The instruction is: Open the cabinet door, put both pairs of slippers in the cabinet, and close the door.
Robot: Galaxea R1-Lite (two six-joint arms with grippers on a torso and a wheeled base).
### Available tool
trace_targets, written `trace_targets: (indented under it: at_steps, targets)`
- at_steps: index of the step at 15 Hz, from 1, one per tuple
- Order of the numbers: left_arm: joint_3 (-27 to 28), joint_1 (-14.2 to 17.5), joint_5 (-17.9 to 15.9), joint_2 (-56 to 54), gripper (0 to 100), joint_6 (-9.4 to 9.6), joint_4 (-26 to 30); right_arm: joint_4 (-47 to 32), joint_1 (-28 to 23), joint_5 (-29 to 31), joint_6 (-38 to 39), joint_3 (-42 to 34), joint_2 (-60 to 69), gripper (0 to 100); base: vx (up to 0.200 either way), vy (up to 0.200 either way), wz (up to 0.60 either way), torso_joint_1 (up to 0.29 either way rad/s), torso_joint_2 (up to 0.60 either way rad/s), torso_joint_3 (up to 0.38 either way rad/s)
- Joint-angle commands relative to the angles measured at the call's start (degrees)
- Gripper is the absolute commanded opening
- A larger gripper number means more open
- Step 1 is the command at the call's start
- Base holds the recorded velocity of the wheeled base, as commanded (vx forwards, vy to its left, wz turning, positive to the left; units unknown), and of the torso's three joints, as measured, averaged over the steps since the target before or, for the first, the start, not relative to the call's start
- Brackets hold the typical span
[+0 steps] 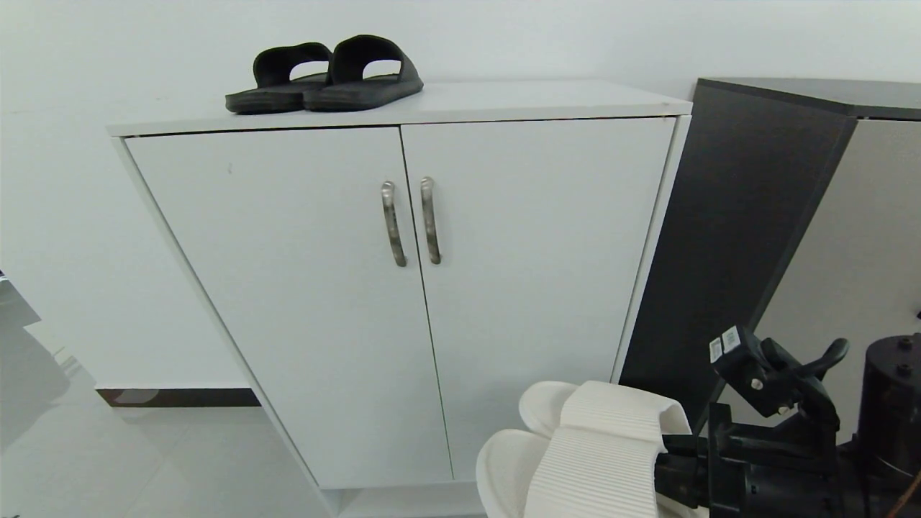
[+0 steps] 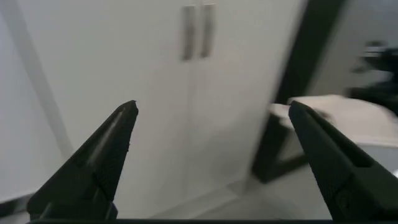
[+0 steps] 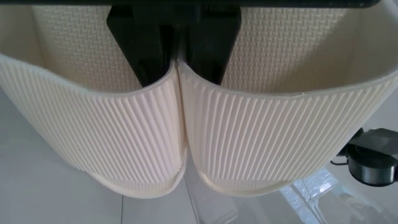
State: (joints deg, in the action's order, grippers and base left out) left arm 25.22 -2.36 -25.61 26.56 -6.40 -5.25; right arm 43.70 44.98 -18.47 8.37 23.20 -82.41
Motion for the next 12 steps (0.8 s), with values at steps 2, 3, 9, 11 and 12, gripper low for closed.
trace_targets:
  at_steps: [2, 3, 9, 11, 12]
  targets:
    - [5.36, -5.81, -18.24, 19.40, 100, -1.95, -8.19, 0.42, 0.02, 0.01, 0.06, -0.26, -0.38, 0, 0.000, 0.000, 0.00, 0.000, 0.00, 0.000]
    - [6.68, -9.41, -18.33, 23.01, 100, -1.77, -8.72, 0.42, 0.02, -0.08, 0.06, -0.17, -0.56, 0, 0.000, 0.000, 0.00, 0.000, 0.00, 0.000]
    - [9.32, -35.08, 4.69, 42.17, 100, -8.81, -28.85, 0.68, -0.25, 0.01, 0.15, 0.00, -2.32, 0, 0.000, 0.000, 0.00, 0.000, 0.00, 0.000]
    - [12.04, -35.16, 2.85, 43.40, 100, -14.52, -31.48, 0.77, -0.77, 0.01, 0.24, 0.00, -2.58, 0, 0.000, 0.000, 0.00, 0.000, 0.00, 0.000]
    - [13.54, -35.16, 0.83, 43.40, 100, -18.30, -31.48, 1.30, -1.04, 0.01, 0.41, 0.18, -2.76, 0, 0.000, 0.000, 0.00, 0.000, 0.00, 0.000]
